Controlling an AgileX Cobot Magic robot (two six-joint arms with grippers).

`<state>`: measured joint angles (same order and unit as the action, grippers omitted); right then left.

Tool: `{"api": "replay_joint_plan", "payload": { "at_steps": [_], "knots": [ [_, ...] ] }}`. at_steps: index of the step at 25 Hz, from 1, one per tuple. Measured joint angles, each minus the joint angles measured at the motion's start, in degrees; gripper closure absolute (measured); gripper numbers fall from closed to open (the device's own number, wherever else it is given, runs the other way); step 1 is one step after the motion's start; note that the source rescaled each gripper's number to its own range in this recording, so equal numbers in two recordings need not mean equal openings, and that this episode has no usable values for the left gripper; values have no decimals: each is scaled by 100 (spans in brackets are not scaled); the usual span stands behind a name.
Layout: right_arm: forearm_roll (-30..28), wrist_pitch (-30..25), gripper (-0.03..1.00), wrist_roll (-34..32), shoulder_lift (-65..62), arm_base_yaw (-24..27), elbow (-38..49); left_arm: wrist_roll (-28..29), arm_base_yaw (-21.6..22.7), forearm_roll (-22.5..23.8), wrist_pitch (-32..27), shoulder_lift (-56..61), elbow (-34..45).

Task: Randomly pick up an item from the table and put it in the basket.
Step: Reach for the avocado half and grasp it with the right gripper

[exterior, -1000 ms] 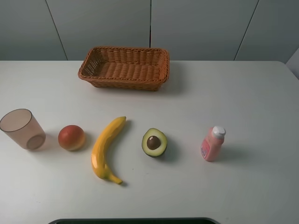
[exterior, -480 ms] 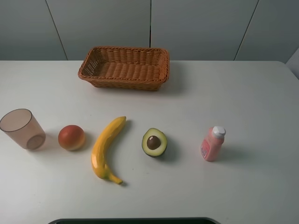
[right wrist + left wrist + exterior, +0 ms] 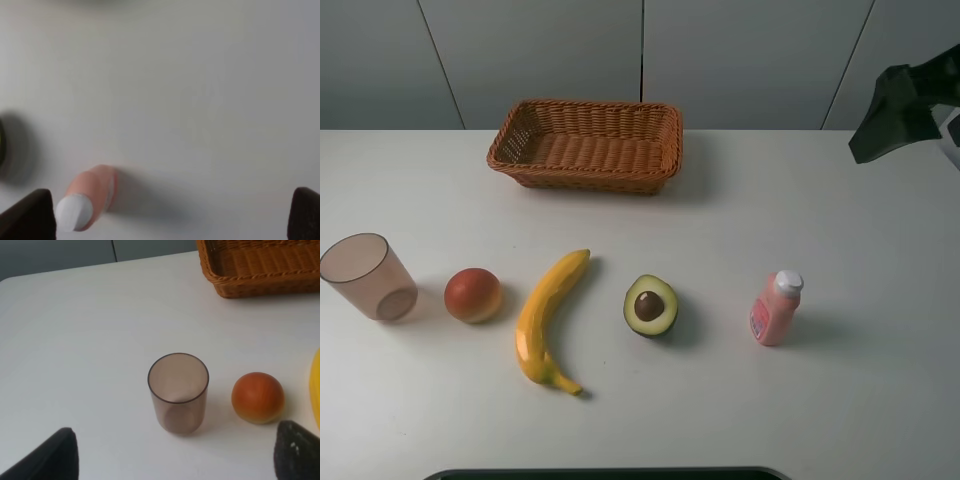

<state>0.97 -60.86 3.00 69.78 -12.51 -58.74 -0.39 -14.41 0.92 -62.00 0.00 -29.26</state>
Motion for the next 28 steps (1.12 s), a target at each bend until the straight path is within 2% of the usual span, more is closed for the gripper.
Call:
{"api": "replay_joint_plan", "payload": {
  "at_steps": [14,18,24,28],
  "knots": [
    [153,767,-3,2,1682,-2299,-25,0,0,0,0,0,0],
    [405,1174,-3,2,2302,-2641,-25,0,0,0,0,0,0],
    [683,1819,-3,-253,3095,-2866,-25,0,0,0,0,0,0],
    [888,1971,-3,-300,3426,-2912,-25,0,0,0,0,0,0]
  ]
}}
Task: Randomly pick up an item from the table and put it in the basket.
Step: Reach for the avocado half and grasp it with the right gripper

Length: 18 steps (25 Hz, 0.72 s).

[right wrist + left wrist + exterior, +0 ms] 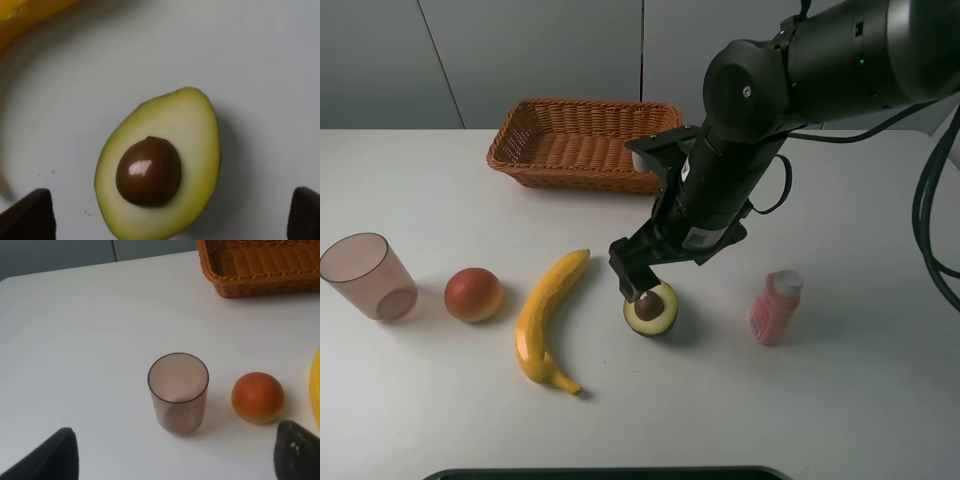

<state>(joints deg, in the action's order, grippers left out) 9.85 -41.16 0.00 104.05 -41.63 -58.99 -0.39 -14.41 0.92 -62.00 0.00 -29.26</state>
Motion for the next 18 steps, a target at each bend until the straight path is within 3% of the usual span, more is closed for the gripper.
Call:
{"api": "replay_joint_plan", "payload": {
  "at_steps": [18],
  "knots": [
    [308,441,-3,-66,744,-32,-12,0,0,0,0,0,0]
  ]
}}
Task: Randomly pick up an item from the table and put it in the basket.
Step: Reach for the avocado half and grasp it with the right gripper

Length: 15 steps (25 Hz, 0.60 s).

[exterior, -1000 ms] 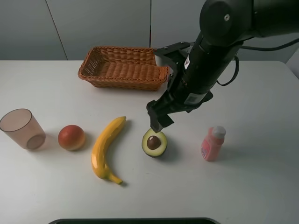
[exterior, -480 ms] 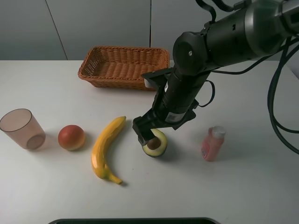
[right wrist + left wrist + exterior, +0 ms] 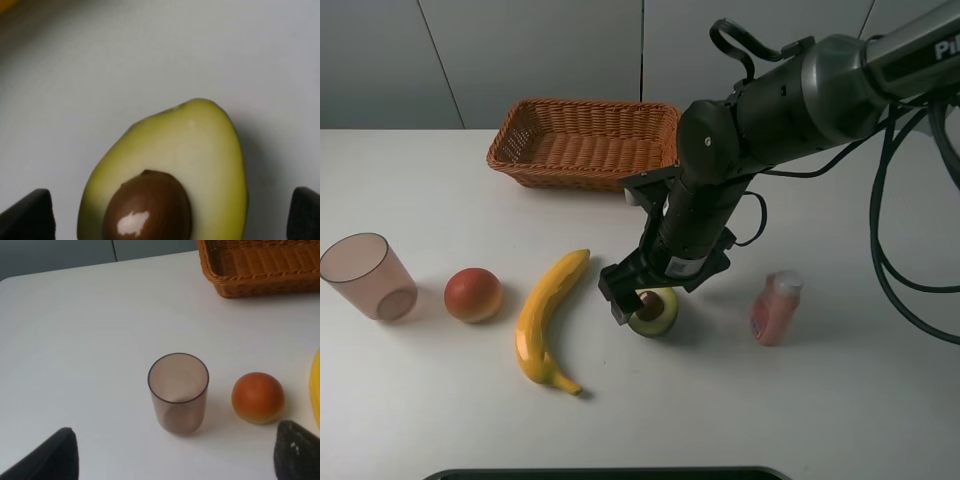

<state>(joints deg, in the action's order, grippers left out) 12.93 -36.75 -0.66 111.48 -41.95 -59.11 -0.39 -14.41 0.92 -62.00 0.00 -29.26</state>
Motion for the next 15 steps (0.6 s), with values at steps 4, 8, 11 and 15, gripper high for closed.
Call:
{"api": "replay_joint_plan", "payload": {
  "at_steps": [4,8,11,15],
  "knots": [
    [19,0,-3,0,121,-14,0,0,0,0,0,0,0],
    [124,4,-3,11,171,-18,0,0,0,0,0,0,0],
    [138,4,-3,11,245,-18,0,0,0,0,0,0,0],
    [138,15,-3,19,292,-18,0,0,0,0,0,0,0]
  ]
}}
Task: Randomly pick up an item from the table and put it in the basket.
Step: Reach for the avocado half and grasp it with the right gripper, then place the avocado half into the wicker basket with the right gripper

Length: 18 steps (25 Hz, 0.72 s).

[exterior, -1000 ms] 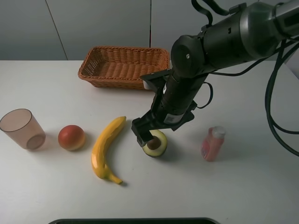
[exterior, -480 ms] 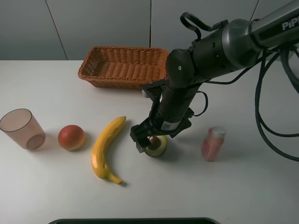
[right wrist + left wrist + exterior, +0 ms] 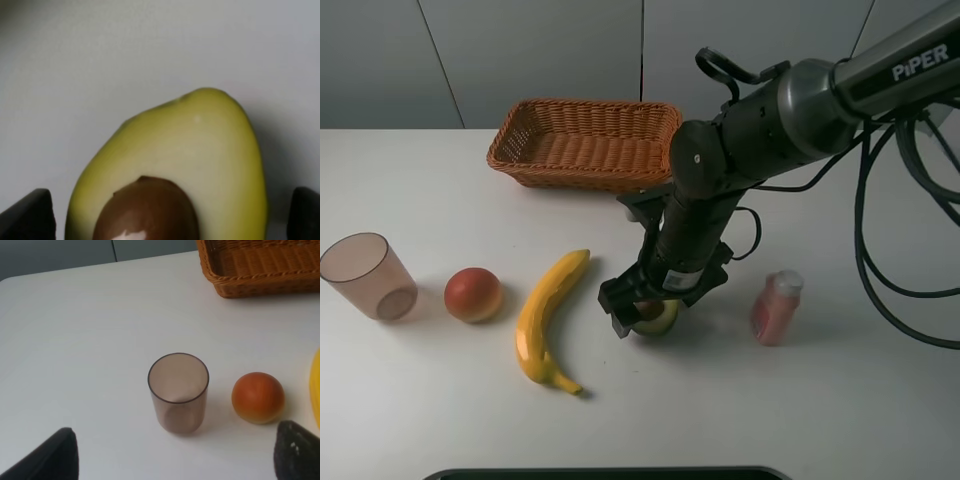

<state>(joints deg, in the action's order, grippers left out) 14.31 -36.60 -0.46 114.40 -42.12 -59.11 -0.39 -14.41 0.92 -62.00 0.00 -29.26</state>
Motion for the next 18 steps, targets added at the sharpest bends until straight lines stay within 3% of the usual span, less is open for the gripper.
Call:
{"api": "replay_joint_plan", "payload": {
  "at_steps": [3,4,5,7,8,18],
  "knots": [
    [12,12,-2,0,0,0,0,0,0,0,0,0,0],
    [24,12,8,0,0,0,0,0,0,0,0,0,0],
    [24,12,25,0,0,0,0,0,0,0,0,0,0],
    [24,12,87,0,0,0,0,0,0,0,0,0,0],
    [24,12,97,0,0,0,0,0,0,0,0,0,0],
    [24,1,96,0,-79,-9,0,0,0,0,0,0,0]
  ]
}}
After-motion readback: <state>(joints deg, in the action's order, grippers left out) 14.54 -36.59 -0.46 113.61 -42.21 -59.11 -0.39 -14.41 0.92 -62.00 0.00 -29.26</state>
